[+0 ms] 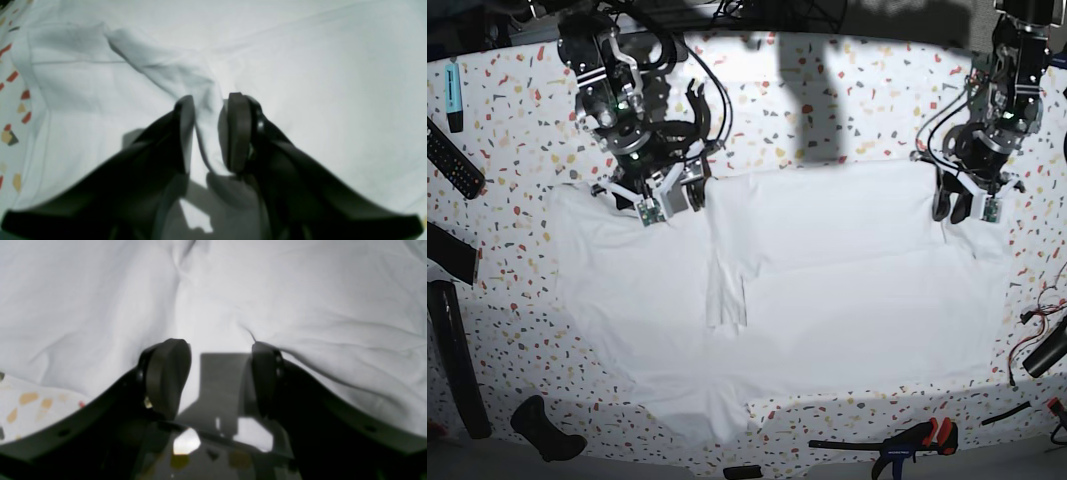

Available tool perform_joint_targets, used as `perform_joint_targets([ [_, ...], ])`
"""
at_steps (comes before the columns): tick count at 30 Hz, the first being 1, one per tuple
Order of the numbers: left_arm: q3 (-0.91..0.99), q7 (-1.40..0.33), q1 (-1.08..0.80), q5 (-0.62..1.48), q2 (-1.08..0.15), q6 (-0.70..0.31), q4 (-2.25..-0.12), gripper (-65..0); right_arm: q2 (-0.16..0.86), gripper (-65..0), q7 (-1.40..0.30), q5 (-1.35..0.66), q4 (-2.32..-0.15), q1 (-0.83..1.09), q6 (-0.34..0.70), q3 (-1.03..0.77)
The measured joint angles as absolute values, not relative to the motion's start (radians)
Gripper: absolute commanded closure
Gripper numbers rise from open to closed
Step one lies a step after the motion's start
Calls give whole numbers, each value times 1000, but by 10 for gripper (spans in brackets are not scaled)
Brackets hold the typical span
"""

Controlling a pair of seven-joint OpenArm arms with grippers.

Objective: Fold the T-shirt properly
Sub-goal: 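Pull the collar edge with both grippers toward the robot base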

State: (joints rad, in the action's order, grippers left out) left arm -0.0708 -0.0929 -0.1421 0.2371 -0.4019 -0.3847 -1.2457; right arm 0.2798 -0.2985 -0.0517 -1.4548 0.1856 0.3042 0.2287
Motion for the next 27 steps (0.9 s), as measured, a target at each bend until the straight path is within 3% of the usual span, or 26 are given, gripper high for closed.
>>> perform_joint_targets([
  [10,-71,-99,-140,237,-402,-384,-1246,-170,263,-340,-437,-7,-1584,109,290,144],
  [16,-71,-93,-141,237,-402,-384,-1246,-170,233,-340,-424,-3,-1584,17,285,17],
  [27,-71,-93,-141,237,-402,-384,-1246,-170,233,-340,-393,-7,-1393,5,312,-14],
])
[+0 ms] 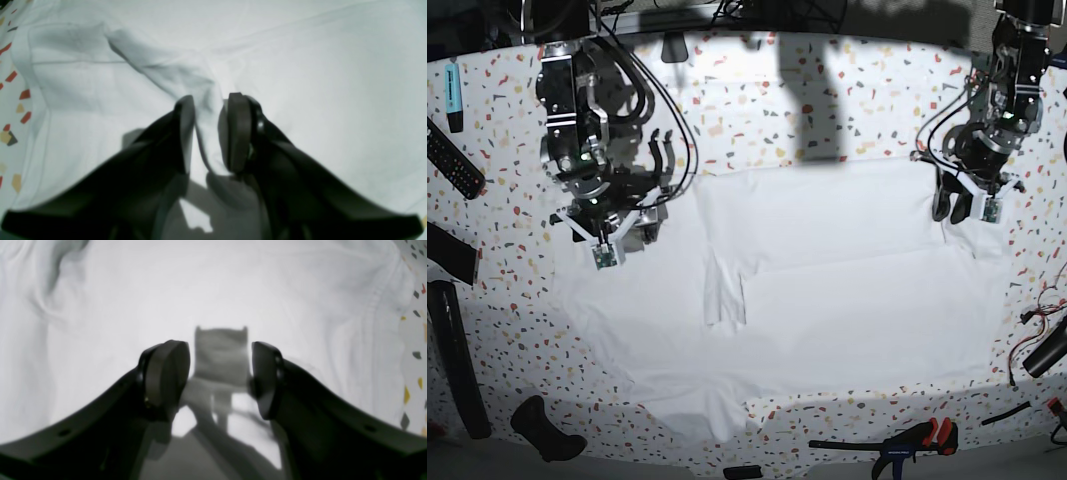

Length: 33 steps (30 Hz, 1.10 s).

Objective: Fold the T-shirt properly
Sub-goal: 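Pull the collar edge with both grippers toward the robot base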

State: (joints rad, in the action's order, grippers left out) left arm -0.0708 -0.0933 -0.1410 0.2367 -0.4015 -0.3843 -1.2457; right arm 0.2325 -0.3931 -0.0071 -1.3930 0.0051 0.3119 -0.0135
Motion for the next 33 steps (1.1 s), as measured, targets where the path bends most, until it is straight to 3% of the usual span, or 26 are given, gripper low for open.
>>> perform_joint_targets([
  [13,-71,-99,-151,236,-402,-384,-1261,-170,241,-340,-284,-20,-1409,147,311,-18],
  [21,-71,-112,-256,228,-399,-383,-1365,-170,251,-340,-294,-29,-1494,242,311,-19],
  [33,47,-109,-435,233,-390,-416,-1463,-170,369,-340,-330,-30,-1658,450,314,-15],
])
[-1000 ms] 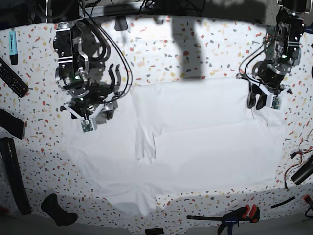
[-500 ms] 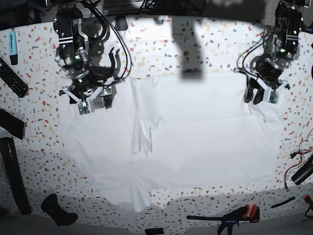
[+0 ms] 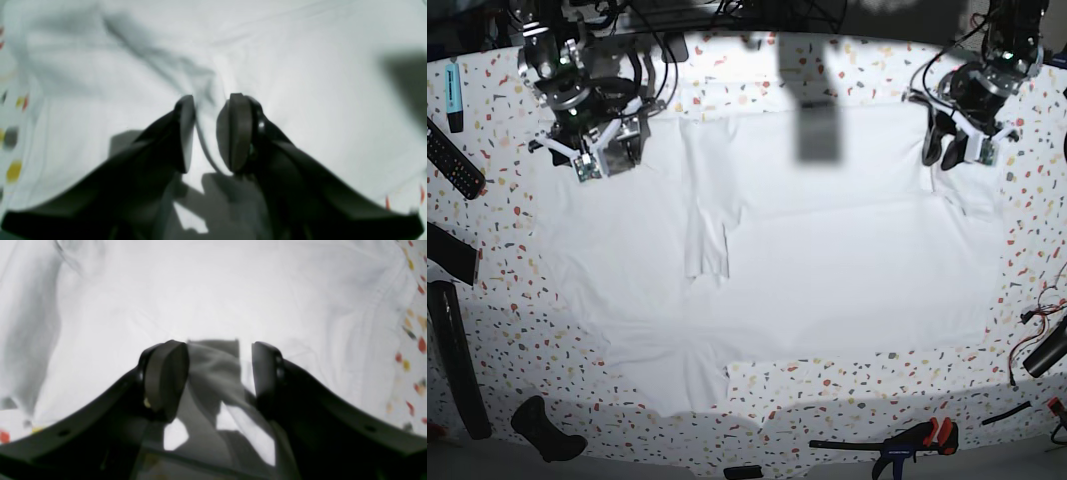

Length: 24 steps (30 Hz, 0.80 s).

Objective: Fold the T-shirt properly
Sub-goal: 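Pull the collar edge with both grippers toward the robot base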

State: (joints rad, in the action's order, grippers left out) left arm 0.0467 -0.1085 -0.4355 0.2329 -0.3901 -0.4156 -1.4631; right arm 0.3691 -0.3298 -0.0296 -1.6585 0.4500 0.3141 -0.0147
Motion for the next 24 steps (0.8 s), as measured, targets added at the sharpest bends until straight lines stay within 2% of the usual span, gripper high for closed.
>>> perform_joint_targets([
  [6,150,-127,-499,238,-390,-438,-1477,-170,377,-340,-327,-30,-1704,541,311,-18],
  [15,164,-123,-522,238,-390,-441,-1481,-170,377,-340,-355,-30,-1799,697,310,-16],
  [24,171,-113,-600,238,-392,-426,-1523,-170,377,-340,-383,-30,-1819,718,310,-16],
])
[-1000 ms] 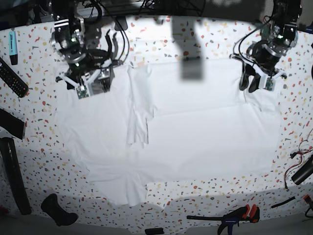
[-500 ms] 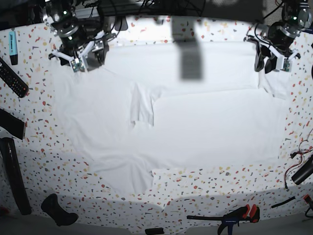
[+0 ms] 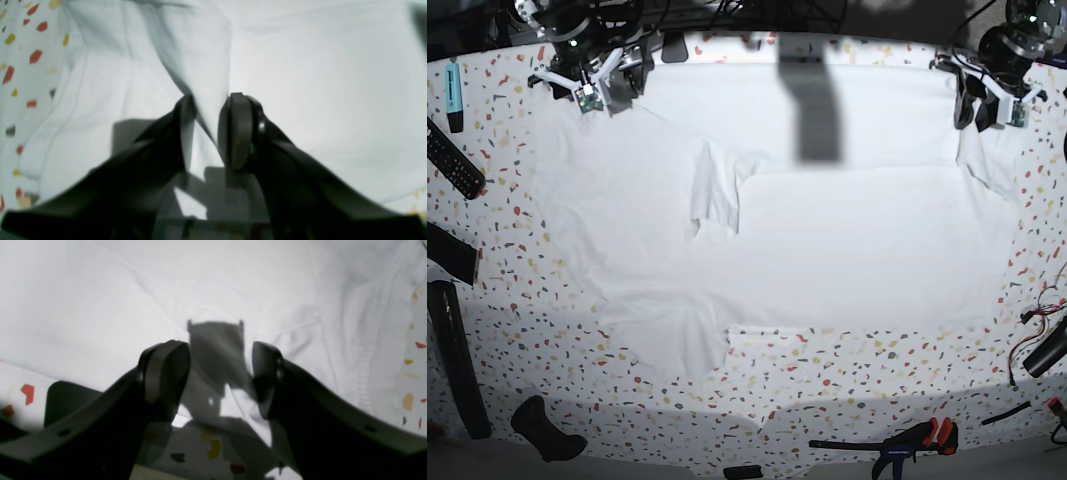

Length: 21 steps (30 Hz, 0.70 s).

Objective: Fold the T-shirt properly
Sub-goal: 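Pull the collar edge with both grippers toward the robot base, then open both grippers and release the collar edge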

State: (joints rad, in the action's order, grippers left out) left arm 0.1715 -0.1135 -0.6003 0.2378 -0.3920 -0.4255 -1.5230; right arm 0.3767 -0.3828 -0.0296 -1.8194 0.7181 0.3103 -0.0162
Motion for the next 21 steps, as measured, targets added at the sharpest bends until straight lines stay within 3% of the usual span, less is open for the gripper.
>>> perform_joint_targets([
  [21,171,-205,-646,162,-393,-410,-1628,-170,377,-340,-451,-22,-1894,793,309,-16],
])
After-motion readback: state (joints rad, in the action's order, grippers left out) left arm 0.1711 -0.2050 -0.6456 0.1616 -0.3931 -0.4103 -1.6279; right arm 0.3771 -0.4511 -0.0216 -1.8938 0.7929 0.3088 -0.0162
